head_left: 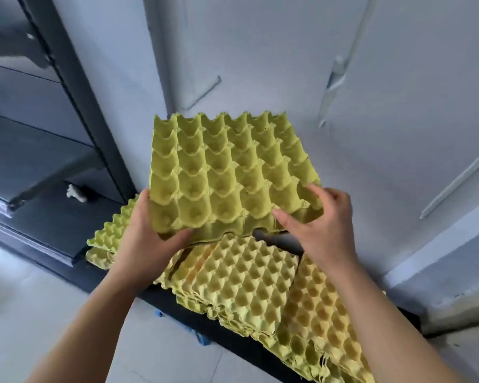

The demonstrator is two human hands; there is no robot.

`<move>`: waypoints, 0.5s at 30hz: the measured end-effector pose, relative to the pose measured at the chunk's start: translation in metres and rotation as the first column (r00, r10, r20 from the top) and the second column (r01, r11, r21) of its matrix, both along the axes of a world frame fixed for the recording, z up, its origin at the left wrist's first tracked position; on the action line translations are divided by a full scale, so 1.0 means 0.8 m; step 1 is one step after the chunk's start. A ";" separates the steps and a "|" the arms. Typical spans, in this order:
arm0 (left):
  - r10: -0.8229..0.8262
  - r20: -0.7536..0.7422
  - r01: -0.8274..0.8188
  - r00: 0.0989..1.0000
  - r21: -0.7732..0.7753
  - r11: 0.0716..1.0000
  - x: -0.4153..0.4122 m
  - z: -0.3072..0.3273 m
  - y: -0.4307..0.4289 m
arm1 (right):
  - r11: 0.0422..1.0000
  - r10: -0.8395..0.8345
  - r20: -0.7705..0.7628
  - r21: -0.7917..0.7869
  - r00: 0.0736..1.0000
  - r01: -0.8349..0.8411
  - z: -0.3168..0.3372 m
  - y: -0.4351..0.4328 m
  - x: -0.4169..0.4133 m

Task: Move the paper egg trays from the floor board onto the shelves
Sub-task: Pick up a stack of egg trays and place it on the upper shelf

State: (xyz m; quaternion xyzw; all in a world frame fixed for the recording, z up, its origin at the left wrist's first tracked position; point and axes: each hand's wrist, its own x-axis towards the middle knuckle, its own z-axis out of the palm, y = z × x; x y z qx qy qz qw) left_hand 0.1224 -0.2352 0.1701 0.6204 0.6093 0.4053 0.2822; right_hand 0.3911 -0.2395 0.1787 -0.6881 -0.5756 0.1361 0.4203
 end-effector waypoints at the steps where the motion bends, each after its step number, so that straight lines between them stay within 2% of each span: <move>1: 0.024 0.002 -0.024 1.000 0.027 0.999 -0.020 0.013 0.000 | 0.999 0.021 -0.006 0.036 1.000 -0.021 0.014 0.009 -0.020; 7: 0.149 0.017 -0.149 0.989 0.190 0.970 -0.158 0.086 0.007 | 0.970 0.169 0.006 0.174 0.986 -0.167 0.087 0.062 -0.162; 15: 0.280 -0.006 -0.264 0.960 0.312 0.913 -0.379 0.171 0.022 | 0.912 0.297 -0.013 0.301 0.955 -0.279 0.166 0.118 -0.387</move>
